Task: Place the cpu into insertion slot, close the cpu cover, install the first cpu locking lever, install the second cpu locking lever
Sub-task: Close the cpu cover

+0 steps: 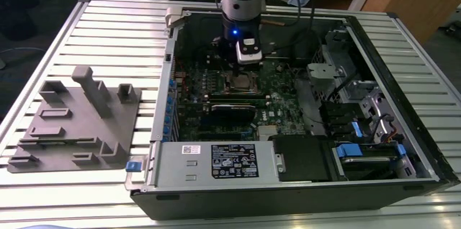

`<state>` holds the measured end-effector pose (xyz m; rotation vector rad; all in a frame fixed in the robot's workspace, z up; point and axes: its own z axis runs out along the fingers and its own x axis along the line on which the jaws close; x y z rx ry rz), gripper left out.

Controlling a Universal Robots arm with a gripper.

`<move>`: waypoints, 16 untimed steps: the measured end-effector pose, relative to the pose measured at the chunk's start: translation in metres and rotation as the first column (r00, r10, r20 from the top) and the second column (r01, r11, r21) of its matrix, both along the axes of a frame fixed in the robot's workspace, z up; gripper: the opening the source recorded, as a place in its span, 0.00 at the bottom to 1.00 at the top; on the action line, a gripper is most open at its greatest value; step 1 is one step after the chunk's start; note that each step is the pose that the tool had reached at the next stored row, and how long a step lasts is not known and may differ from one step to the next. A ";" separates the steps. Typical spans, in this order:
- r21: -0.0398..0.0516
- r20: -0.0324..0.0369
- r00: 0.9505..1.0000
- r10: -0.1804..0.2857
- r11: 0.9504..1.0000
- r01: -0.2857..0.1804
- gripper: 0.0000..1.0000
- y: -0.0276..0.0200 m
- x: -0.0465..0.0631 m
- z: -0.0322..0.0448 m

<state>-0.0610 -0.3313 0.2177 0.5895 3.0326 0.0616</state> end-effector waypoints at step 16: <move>0.000 0.000 0.958 0.286 0.958 -0.286 0.11 0.0000 0.000 -0.0027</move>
